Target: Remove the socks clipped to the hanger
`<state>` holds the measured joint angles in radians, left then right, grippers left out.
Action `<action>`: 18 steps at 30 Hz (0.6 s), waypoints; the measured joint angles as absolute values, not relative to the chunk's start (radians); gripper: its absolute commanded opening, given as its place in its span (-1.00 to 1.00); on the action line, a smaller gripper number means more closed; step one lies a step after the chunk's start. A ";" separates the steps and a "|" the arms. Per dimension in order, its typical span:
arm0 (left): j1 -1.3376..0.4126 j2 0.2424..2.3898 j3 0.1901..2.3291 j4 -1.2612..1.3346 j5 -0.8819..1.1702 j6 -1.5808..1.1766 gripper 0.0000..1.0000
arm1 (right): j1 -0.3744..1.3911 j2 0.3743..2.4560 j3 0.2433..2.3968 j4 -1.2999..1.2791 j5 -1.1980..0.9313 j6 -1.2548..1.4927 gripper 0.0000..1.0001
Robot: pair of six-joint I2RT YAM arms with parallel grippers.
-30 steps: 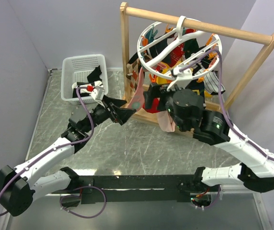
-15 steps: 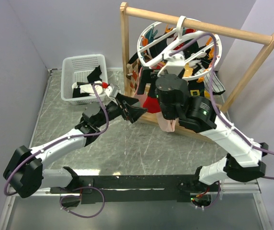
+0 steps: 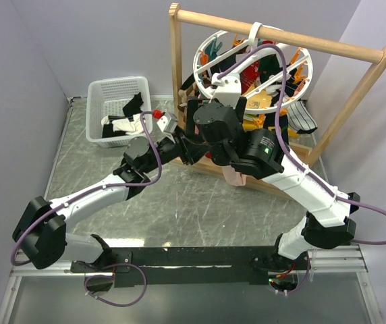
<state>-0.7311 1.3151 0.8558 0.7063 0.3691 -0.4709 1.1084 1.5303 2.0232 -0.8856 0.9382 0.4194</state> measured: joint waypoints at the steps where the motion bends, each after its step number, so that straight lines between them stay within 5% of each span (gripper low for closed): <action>1: -0.732 1.322 0.863 0.704 0.371 -0.468 -0.14 | 1.108 1.530 2.023 -0.885 0.948 0.419 0.81; 5: -0.735 1.349 0.890 0.695 0.376 -0.460 -0.31 | 1.108 1.530 2.012 -0.876 0.992 0.409 0.78; 10: -0.739 1.353 0.892 0.693 0.382 -0.460 -0.92 | 1.108 1.531 1.988 -0.860 1.025 0.398 0.72; 18: -0.746 1.350 0.897 0.690 0.406 -0.455 -0.98 | 1.074 1.534 1.988 -0.853 1.039 0.396 0.63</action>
